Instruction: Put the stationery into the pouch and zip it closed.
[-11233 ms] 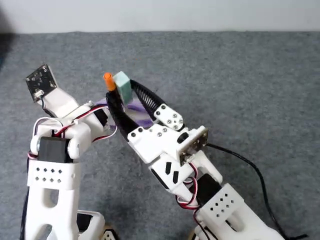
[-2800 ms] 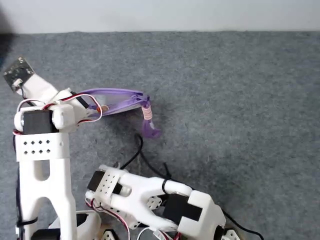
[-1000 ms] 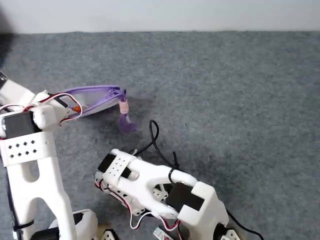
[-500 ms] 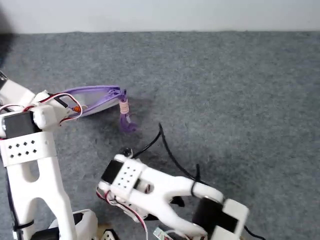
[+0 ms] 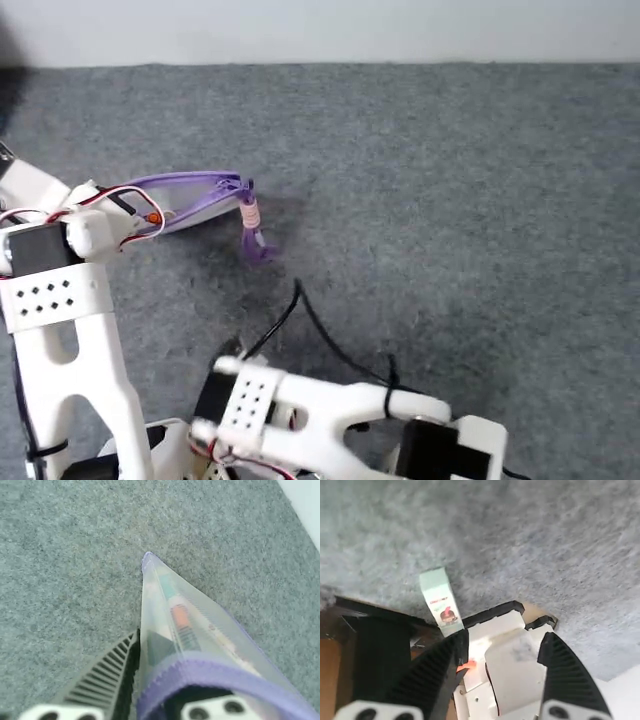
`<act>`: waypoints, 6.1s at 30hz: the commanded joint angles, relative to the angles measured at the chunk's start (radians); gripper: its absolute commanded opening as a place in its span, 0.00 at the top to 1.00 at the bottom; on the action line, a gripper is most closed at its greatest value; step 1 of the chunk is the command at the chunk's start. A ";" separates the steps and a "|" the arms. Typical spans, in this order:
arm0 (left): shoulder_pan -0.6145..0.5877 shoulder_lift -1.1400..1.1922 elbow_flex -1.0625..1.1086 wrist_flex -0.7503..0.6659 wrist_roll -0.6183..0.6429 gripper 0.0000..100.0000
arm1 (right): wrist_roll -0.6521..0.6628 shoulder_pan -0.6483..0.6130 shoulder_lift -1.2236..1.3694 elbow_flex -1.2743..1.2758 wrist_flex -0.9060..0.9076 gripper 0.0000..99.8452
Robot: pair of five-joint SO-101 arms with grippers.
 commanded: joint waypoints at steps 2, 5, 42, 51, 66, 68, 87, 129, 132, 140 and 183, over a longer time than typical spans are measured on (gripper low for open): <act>-0.005 -0.014 -0.019 -0.018 0.011 0.99 | 0.012 -0.070 0.071 -0.002 0.027 0.75; -0.005 -0.014 -0.019 -0.017 0.011 0.99 | 0.012 -0.084 0.134 -0.002 -0.005 0.75; -0.005 -0.014 -0.019 -0.020 0.011 0.99 | 0.003 0.449 0.283 -0.206 0.044 0.75; -0.005 -0.014 -0.019 -0.020 0.011 0.99 | -0.003 0.251 -0.047 -0.078 0.044 0.75; -0.005 -0.014 -0.019 -0.020 0.011 0.99 | 0.069 0.087 -0.176 0.104 -0.021 0.75; -0.005 -0.014 -0.019 -0.020 0.011 0.99 | 0.069 0.039 -0.176 0.106 -0.038 0.75; -0.005 -0.014 -0.019 -0.021 0.011 0.99 | 0.123 -0.022 -0.174 0.359 -0.372 0.75; -0.005 -0.014 -0.021 -0.020 0.009 0.99 | 0.204 0.375 -0.108 0.265 -0.380 0.99; -0.005 -0.014 -0.021 -0.020 0.009 0.99 | 0.204 0.386 -0.263 0.262 -0.315 0.99; -0.005 -0.014 -0.021 -0.020 0.011 0.99 | 0.284 0.389 -0.855 0.262 -0.355 0.99; 0.072 -0.006 -0.013 -0.058 0.012 0.99 | 0.532 0.547 -0.624 0.158 -1.699 0.99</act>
